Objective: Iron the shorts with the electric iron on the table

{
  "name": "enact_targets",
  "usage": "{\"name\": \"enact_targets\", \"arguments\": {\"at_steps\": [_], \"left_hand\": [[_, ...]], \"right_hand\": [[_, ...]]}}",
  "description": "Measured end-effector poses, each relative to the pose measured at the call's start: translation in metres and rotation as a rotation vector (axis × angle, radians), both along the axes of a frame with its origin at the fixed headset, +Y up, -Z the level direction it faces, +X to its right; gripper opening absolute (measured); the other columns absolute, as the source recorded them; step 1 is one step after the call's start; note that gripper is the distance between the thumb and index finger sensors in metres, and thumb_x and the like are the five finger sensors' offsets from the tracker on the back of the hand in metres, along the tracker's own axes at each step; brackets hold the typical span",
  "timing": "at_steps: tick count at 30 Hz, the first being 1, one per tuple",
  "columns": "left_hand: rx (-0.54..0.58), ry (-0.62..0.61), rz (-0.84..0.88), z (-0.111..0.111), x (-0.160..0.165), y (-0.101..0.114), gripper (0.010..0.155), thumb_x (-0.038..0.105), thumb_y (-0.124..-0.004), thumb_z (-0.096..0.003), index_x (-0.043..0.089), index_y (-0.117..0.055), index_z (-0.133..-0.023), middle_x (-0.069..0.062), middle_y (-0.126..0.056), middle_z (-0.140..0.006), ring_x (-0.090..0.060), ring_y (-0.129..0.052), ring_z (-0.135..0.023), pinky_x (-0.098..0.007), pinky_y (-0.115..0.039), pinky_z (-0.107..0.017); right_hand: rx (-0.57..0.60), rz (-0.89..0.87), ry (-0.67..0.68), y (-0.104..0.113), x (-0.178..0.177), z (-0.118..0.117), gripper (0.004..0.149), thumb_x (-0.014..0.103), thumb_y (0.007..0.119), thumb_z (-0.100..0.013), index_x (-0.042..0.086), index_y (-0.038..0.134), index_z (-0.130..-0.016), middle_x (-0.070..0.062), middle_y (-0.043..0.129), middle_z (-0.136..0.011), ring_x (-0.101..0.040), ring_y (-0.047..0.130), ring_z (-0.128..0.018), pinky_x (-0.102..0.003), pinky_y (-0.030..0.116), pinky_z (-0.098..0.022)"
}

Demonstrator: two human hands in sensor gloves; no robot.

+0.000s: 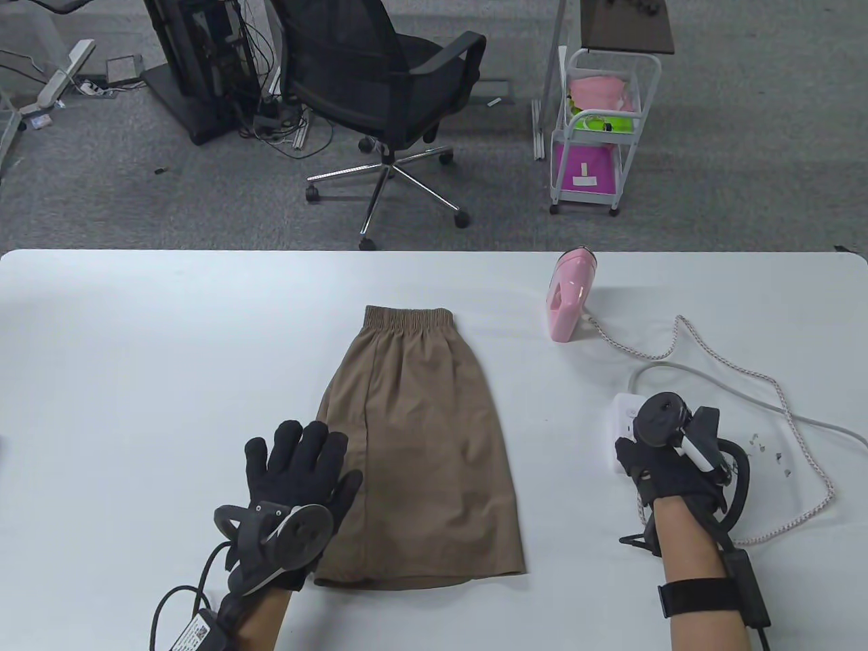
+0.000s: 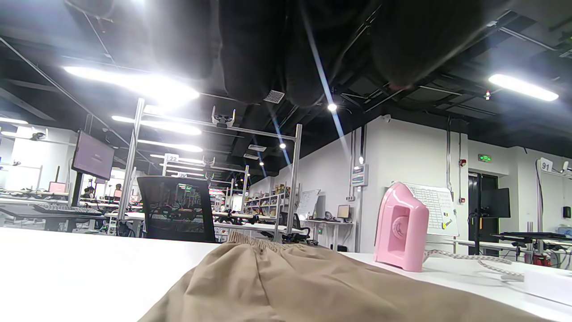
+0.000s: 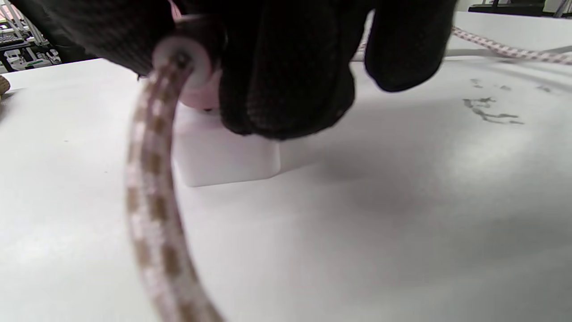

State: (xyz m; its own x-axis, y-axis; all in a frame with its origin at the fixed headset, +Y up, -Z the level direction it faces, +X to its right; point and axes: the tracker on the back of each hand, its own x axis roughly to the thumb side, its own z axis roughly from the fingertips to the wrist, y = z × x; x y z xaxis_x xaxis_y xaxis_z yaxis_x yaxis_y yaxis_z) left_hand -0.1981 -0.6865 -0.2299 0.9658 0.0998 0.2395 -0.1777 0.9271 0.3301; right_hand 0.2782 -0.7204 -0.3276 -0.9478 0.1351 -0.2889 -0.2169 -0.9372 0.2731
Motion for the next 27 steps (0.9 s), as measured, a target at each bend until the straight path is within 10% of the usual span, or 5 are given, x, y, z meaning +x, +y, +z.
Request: {"name": "enact_targets", "arguments": {"at_steps": [10,19,27], "left_hand": [[0.009,-0.001,0.032,0.001,-0.004,0.002,0.059,0.058,-0.07,-0.0528,0.028,-0.072,-0.104,-0.006,-0.072,-0.112,-0.043,-0.065,-0.107,-0.072,-0.042,-0.074],[0.01,-0.008,0.029,0.001,-0.002,0.001,0.059,0.058,-0.07,-0.0528,0.028,-0.072,-0.104,-0.006,-0.073,-0.112,-0.043,-0.066,-0.106,-0.072,-0.042,-0.074],[0.005,-0.011,0.025,0.001,-0.001,0.0,0.059,0.058,-0.07,-0.0529,0.028,-0.072,-0.104,-0.006,-0.073,-0.112,-0.044,-0.066,-0.106,-0.073,-0.042,-0.074]], "right_hand": [[-0.018,-0.019,-0.062,0.014,0.005,0.0,0.072,0.07,0.056,-0.059,0.025,0.059,-0.114,-0.004,0.09,-0.079,-0.016,0.1,-0.047,-0.053,0.077,-0.06],[0.084,0.099,0.067,0.022,-0.003,-0.011,0.058,0.06,0.064,-0.062,0.034,0.058,-0.114,-0.005,0.061,-0.115,-0.037,0.071,-0.103,-0.065,0.06,-0.07],[-0.013,0.11,0.138,-0.007,-0.015,-0.021,0.057,0.053,0.068,-0.062,0.034,0.053,-0.114,-0.001,0.053,-0.118,-0.036,0.05,-0.112,-0.068,0.049,-0.073]]}}
